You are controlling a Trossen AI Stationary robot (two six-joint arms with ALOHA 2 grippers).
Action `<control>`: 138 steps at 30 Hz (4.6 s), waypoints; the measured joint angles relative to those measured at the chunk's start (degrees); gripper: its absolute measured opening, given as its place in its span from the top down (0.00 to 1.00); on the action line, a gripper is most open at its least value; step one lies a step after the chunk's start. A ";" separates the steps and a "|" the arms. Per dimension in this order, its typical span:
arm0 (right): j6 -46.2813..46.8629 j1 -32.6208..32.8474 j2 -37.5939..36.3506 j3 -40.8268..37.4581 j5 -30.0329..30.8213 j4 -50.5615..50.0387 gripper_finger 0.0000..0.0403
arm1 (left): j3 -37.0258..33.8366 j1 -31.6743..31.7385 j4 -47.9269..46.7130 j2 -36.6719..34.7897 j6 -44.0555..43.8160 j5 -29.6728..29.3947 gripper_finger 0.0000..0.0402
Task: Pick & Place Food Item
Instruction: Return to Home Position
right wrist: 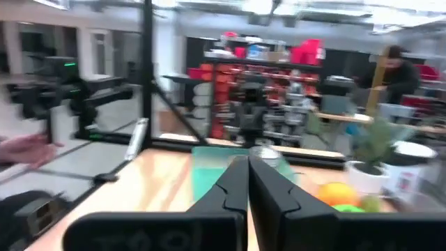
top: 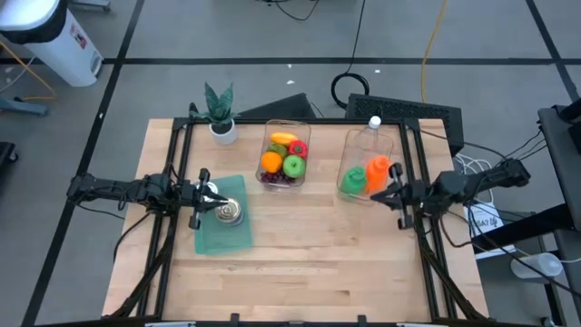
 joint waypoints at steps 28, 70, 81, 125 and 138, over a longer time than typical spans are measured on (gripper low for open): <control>8.35 -3.09 -0.26 -16.20 -7.30 10.20 1.00 | -0.02 -0.01 0.01 0.01 0.00 -0.01 0.87; 7.67 -3.07 -0.23 -16.36 -7.08 11.39 1.00 | -0.02 -0.01 0.00 0.01 0.02 0.00 0.87; 7.67 -3.07 -0.23 -16.36 -7.07 11.39 1.00 | -0.02 0.00 0.00 0.01 0.02 0.00 0.87; 7.67 -3.07 -0.23 -16.36 -7.06 11.39 1.00 | -0.02 -0.02 0.00 -0.01 0.00 0.00 0.87; 7.67 -3.08 -0.24 -16.36 -7.06 11.39 1.00 | -0.02 0.00 0.00 0.01 0.00 0.00 0.87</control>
